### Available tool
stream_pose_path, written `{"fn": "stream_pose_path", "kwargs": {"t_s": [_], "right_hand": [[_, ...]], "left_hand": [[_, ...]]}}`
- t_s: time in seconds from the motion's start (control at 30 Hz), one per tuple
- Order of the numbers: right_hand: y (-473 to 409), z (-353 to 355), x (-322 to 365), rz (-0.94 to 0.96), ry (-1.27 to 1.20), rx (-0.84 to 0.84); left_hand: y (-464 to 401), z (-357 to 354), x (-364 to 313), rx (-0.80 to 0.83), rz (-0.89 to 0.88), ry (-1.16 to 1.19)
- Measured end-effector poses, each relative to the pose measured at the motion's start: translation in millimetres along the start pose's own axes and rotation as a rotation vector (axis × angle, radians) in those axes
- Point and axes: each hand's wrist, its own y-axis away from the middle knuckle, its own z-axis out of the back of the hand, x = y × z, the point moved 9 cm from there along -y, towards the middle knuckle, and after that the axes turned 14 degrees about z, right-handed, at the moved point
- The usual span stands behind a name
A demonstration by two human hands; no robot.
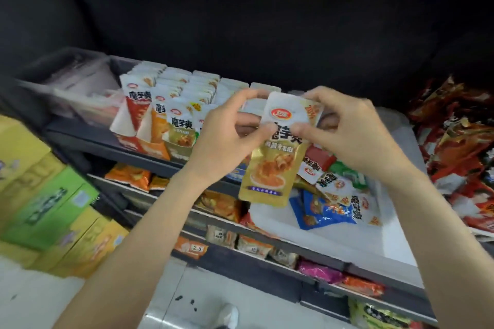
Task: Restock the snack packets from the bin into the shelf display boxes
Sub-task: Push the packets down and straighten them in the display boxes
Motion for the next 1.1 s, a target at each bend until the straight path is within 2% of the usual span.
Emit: {"fn": "stream_pose_path", "kwargs": {"t_s": [0.07,0.13,0.23,0.4,0.47,0.63,0.8,0.93,1.1], "right_hand": [[-15.5,-16.6,6.9,0.044,0.001,0.012],[-28.2,-24.1,5.4,0.032,-0.057,-0.061],[-53.7,-41.9,4.1,0.006,-0.116,-0.147],[-95.4,-96.8,14.7,0.104,-0.015,-0.077],[-106.2,-122.0,14.1,0.125,0.073,-0.035],[-117.2,-162.1,4.5,0.081,0.222,0.022],[-127.3,-166.1,0.0,0.012,0.426,0.029],[-140.7,-161.9,3.7,0.031,0.534,0.071],[-148.0,-190.9,2.7,0.129,0.639,0.254]], "left_hand": [[1.8,24.0,11.5,-0.043,0.043,0.023],[2.2,41.9,27.5,-0.047,0.097,-0.031],[1.3,81.2,57.4,-0.07,0.076,-0.317],[-21.4,142.0,92.4,-0.192,-0.071,-0.521],[-34.8,152.3,113.6,-0.188,-0.077,-0.557],[-58.4,155.7,166.7,-0.071,-0.045,-0.585],[-64.2,148.4,169.8,-0.016,-0.162,-0.598],[-62.5,149.3,169.7,-0.017,-0.175,-0.552],[-57.3,154.3,180.1,-0.113,-0.174,-0.596]]}}
